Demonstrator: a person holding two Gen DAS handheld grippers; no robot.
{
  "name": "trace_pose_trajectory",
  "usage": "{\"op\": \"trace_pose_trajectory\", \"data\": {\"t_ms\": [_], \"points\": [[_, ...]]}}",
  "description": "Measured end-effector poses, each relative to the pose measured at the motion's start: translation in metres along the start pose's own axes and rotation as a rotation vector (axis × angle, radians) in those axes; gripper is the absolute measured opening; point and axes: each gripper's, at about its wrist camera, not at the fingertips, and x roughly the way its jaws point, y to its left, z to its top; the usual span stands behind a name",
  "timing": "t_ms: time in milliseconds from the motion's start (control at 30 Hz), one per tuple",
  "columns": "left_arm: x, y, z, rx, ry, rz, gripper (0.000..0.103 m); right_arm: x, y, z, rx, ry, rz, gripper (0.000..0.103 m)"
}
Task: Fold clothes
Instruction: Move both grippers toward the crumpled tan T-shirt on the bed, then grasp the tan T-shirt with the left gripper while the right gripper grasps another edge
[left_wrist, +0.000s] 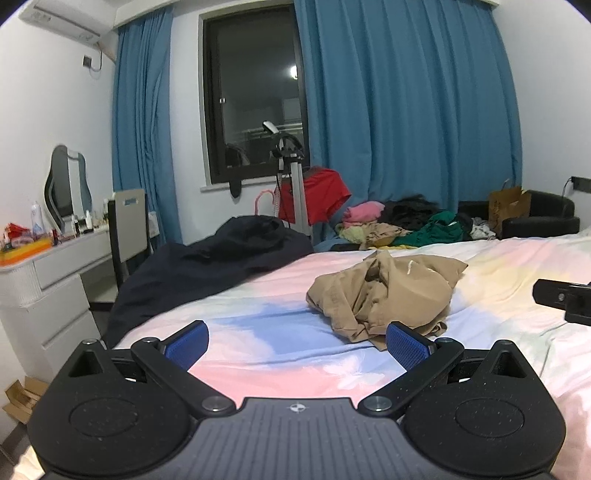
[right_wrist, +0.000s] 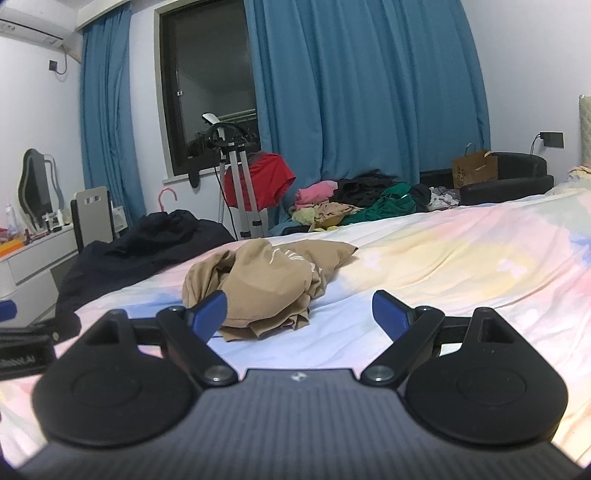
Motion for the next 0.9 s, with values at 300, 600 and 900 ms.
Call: {"op": "trace_pose_trajectory", "data": {"t_ms": [300, 600, 900], "points": [[0.088, -0.034, 0.004, 0.224, 0.053, -0.022, 0.101, 0.004, -0.017, 0.004, 0.027, 0.003, -0.034, 0.087], [0.227, -0.065, 0.019, 0.328, 0.113, -0.08, 0.092, 0.044, -0.038, -0.01, 0.087, 0.085, -0.078, 0.087], [0.303, -0.055, 0.025, 0.275, 0.126, -0.1, 0.014, 0.093, -0.039, -0.032, 0.096, 0.155, -0.062, 0.087]]}}
